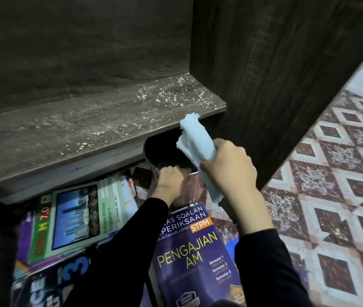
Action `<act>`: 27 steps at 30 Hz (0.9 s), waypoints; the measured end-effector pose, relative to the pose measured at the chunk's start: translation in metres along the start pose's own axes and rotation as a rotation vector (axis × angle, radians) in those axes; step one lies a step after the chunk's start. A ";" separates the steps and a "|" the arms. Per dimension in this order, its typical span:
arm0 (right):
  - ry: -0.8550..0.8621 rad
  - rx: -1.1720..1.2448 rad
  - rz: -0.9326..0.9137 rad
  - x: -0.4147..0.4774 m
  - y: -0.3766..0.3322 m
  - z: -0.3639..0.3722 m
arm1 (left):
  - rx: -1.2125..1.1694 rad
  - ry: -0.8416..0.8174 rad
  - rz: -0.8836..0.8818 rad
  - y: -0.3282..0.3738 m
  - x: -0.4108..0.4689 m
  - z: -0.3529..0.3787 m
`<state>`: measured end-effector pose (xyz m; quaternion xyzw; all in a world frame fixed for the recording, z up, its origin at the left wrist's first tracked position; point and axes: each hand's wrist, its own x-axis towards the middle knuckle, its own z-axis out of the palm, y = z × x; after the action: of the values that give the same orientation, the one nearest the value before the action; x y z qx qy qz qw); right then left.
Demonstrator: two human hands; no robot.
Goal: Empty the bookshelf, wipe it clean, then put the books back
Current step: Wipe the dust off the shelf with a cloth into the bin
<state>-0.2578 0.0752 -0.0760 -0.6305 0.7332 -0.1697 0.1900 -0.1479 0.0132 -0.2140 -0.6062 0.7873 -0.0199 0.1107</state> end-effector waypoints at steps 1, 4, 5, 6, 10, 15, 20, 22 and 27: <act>0.011 -0.009 -0.021 -0.002 -0.003 0.000 | 0.005 0.019 -0.002 -0.002 -0.005 -0.007; 0.078 -0.039 -0.100 -0.008 -0.013 -0.003 | 0.027 0.064 -0.017 -0.008 -0.022 -0.026; 0.109 -0.056 -0.126 -0.009 -0.015 -0.005 | 0.002 0.076 -0.019 -0.010 -0.027 -0.034; 0.136 -0.080 -0.156 -0.011 -0.017 -0.006 | -0.027 0.079 -0.027 -0.012 -0.036 -0.041; 0.185 -0.197 -0.281 -0.016 -0.023 -0.005 | -0.086 0.117 -0.058 -0.021 -0.070 -0.060; 0.167 -0.268 -0.433 -0.016 -0.041 0.001 | -0.142 0.110 -0.114 -0.034 -0.114 -0.068; 0.214 -0.300 -0.586 0.010 -0.071 0.013 | -0.200 0.116 -0.201 -0.052 -0.152 -0.062; 0.230 -0.341 -0.594 0.030 -0.084 0.022 | -0.186 0.127 -0.237 -0.058 -0.164 -0.058; 0.151 -0.486 -0.448 0.065 -0.104 0.053 | -0.163 0.077 -0.289 -0.069 -0.180 -0.043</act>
<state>-0.1510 -0.0051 -0.0756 -0.7885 0.6073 -0.0737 -0.0627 -0.0475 0.1629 -0.1337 -0.7187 0.6947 0.0052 0.0269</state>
